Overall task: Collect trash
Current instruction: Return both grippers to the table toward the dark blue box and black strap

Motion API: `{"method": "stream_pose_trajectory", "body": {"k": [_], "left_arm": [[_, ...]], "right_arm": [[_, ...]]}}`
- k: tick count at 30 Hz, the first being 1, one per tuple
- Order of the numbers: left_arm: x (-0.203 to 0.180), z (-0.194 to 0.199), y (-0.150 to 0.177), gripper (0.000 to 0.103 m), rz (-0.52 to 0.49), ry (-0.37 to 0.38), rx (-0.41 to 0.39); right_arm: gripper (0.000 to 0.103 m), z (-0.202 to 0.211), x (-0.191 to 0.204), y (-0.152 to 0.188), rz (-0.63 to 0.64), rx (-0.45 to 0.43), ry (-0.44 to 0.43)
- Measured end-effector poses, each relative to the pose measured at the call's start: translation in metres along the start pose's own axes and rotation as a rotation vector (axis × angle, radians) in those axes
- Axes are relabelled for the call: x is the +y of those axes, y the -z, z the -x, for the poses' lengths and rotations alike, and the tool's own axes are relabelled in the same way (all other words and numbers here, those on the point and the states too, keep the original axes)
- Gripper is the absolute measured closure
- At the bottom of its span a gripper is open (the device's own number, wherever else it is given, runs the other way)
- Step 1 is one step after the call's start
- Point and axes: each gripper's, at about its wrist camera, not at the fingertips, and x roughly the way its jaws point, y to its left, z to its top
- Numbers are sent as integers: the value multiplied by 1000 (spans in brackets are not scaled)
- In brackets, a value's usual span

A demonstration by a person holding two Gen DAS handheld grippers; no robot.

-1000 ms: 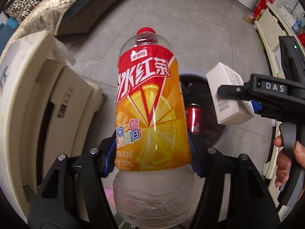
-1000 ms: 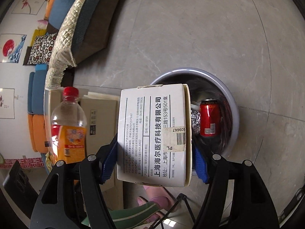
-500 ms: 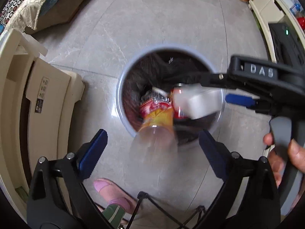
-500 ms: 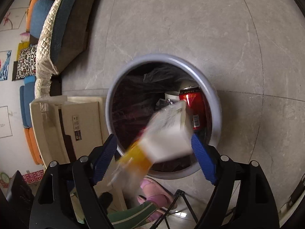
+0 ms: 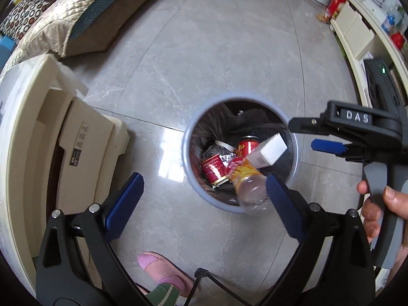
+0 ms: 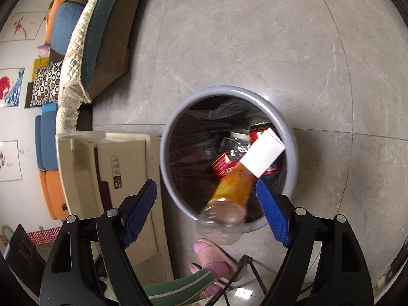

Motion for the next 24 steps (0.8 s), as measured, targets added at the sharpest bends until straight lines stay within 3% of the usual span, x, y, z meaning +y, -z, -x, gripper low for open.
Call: {"method": "stream_pose_trajectory", "body": {"k": [4, 10, 16, 24], "left_arm": [[33, 28, 2, 9, 44, -17, -53], [118, 80, 18, 9, 166, -73, -138], [239, 134, 72, 9, 367, -185, -176], [384, 188, 167, 9, 686, -345, -187]], "right_arm": [[23, 6, 25, 8, 49, 1, -23], [19, 11, 99, 26, 198, 17, -50], [18, -6, 199, 58, 367, 57, -87], [17, -54, 352, 134, 627, 165, -131]]}}
